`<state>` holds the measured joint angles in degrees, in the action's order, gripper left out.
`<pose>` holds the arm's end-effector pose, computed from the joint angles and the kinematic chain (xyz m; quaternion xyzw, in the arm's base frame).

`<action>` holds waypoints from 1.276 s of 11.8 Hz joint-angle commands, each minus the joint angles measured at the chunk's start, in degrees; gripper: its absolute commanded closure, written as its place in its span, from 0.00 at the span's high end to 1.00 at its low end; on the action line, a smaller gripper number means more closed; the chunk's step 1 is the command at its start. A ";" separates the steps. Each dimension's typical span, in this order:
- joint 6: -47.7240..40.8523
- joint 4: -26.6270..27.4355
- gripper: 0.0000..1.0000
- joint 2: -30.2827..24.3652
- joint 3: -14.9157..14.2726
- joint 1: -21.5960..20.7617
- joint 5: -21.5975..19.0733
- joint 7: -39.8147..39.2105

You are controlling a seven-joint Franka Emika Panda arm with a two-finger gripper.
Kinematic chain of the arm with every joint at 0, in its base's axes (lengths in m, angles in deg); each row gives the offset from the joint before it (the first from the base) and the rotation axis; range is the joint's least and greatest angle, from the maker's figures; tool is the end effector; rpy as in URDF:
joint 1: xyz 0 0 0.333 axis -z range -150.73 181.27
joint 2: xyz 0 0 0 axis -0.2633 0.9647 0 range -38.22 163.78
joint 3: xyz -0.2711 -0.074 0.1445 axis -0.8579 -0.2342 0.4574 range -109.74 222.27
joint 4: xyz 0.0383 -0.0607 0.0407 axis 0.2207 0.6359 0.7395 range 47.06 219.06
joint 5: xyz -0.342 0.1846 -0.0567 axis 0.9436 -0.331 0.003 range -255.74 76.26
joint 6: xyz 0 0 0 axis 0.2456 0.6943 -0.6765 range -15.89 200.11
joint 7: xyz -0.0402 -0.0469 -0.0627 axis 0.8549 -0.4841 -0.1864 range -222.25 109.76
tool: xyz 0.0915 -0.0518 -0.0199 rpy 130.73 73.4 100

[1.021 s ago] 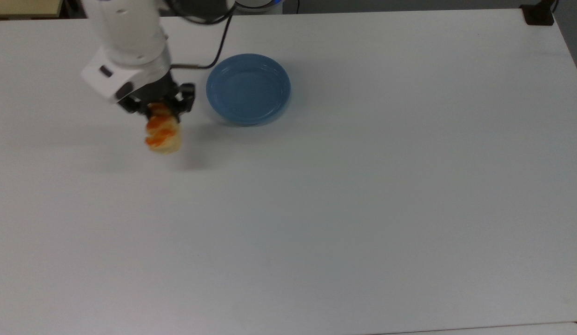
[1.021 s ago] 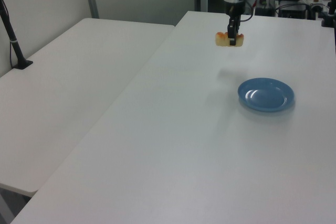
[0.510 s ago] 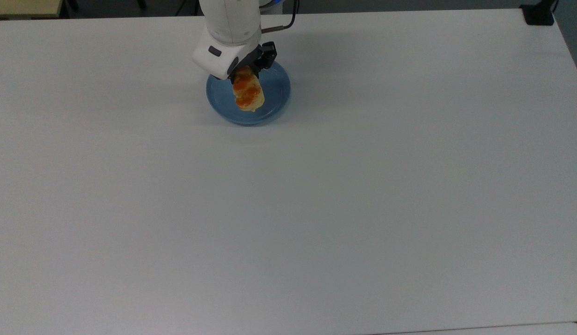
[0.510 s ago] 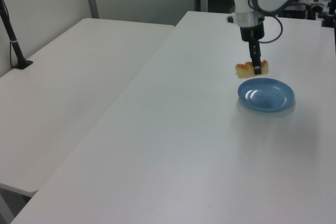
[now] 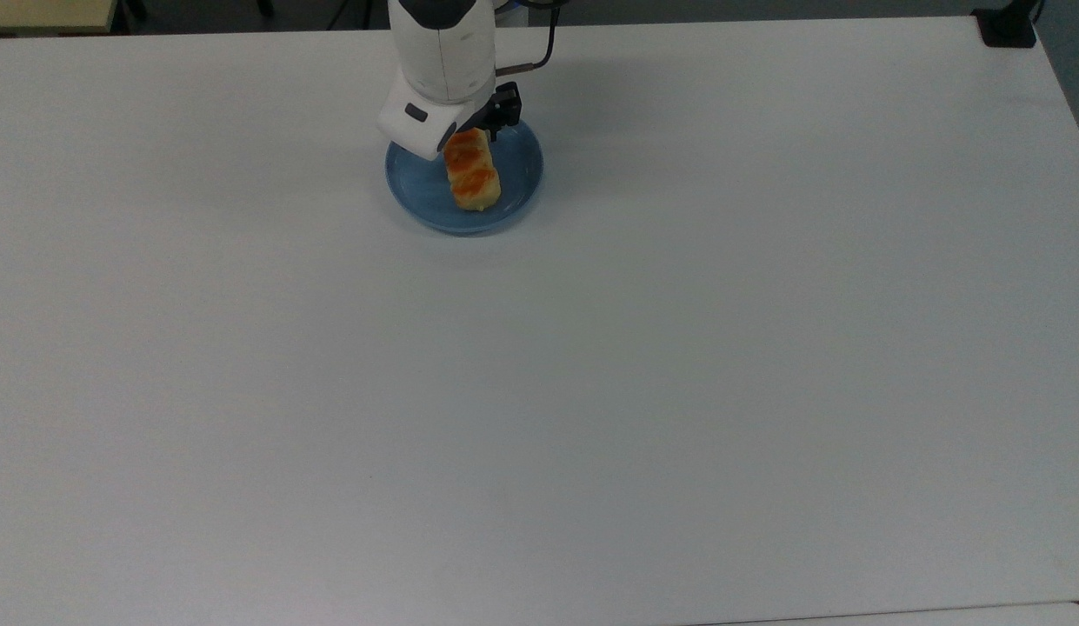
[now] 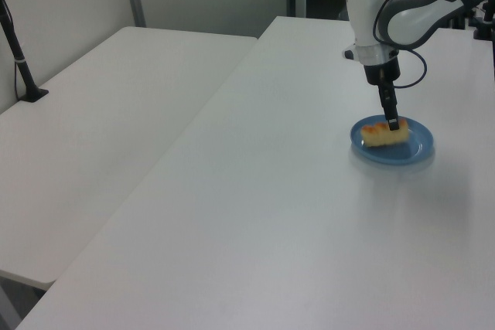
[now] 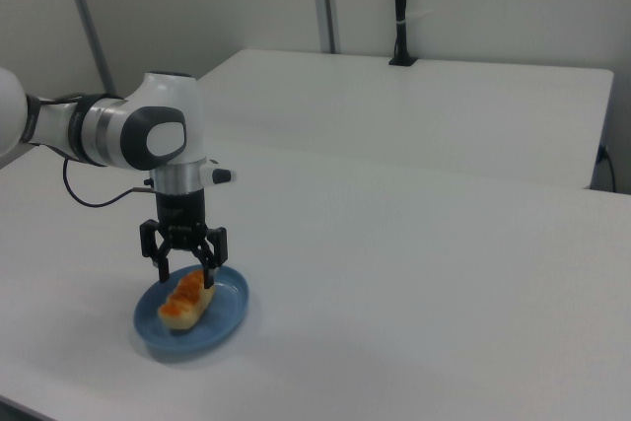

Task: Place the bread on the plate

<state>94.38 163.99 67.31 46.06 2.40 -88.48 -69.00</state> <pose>0.5219 0.0233 0.3593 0.9804 0.1371 -0.1411 0.0042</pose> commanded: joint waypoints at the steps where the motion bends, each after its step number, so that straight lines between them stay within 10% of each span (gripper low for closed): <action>1: -5.35 -3.30 1.00 -2.77 -0.08 -0.75 0.94 4.67; 6: -24.26 -30.44 1.00 -4.70 4.21 5.82 -2.31 7.66; 15: -25.60 -34.53 1.00 -4.44 3.79 7.33 -2.05 9.59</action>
